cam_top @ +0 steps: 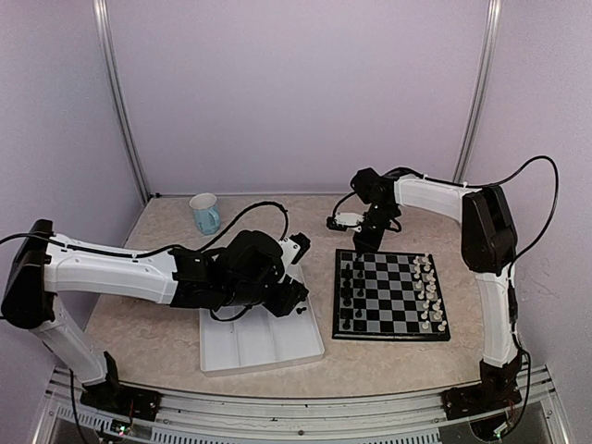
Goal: Set up the chess pieces on the board
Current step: Place the pawn at h7, then adjust the pawn at h7.
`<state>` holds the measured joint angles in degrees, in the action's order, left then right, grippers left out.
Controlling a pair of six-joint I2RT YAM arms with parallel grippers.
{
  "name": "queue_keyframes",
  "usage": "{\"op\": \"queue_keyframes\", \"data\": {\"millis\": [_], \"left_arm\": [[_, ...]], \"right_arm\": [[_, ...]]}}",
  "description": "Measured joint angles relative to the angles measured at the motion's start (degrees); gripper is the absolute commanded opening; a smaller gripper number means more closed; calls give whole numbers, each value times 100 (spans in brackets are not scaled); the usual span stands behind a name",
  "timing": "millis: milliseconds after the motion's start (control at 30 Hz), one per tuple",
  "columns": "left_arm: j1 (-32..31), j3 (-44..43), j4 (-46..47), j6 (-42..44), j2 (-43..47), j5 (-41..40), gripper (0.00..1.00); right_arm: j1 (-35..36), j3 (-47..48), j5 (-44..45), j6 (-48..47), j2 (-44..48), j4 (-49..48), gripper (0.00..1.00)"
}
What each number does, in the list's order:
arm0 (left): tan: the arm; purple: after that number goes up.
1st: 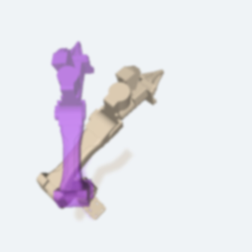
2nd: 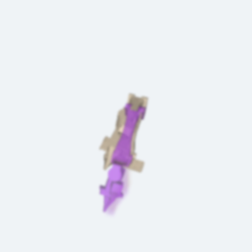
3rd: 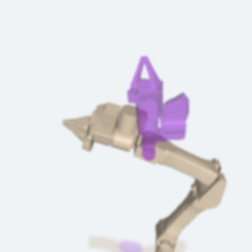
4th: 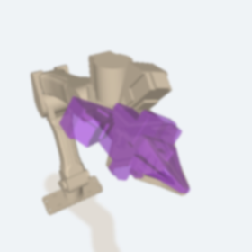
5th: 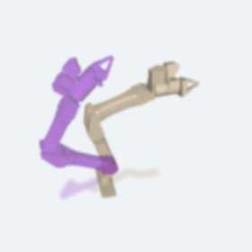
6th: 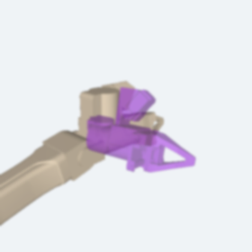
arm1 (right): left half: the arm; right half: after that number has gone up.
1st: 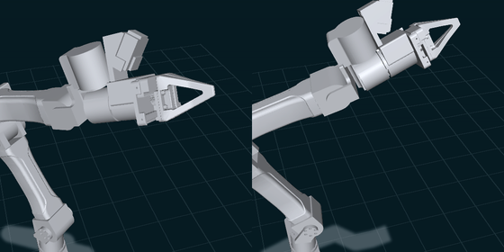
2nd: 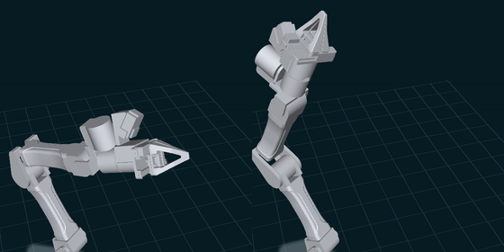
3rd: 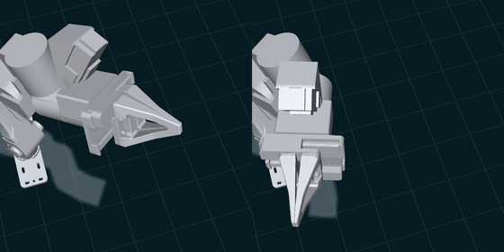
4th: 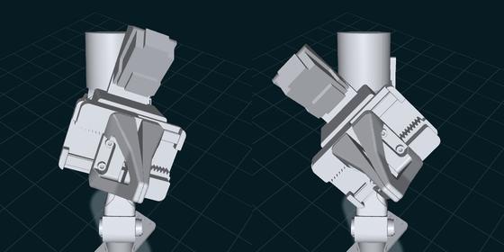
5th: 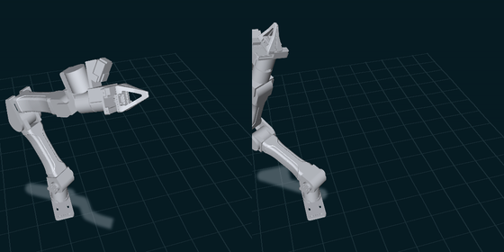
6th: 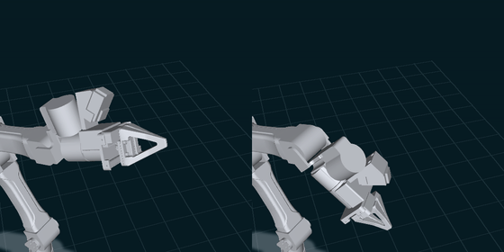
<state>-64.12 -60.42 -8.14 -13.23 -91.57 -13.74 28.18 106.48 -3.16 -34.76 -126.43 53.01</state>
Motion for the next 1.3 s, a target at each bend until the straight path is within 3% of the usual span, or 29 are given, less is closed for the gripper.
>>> {"op": "queue_keyframes", "data": {"millis": [200, 667, 1300], "left_arm": [[7, 0, 0, 0, -22, 0, 52], [9, 0, 2, 2, -120, 0, 52], [9, 0, 0, 2, -197, 26, 52]], "right_arm": [[2, 46, -79, 0, -96, 55, 0], [0, 146, -105, 4, -118, 61, 18], [0, 350, -398, 136, -118, 61, 20]]}}
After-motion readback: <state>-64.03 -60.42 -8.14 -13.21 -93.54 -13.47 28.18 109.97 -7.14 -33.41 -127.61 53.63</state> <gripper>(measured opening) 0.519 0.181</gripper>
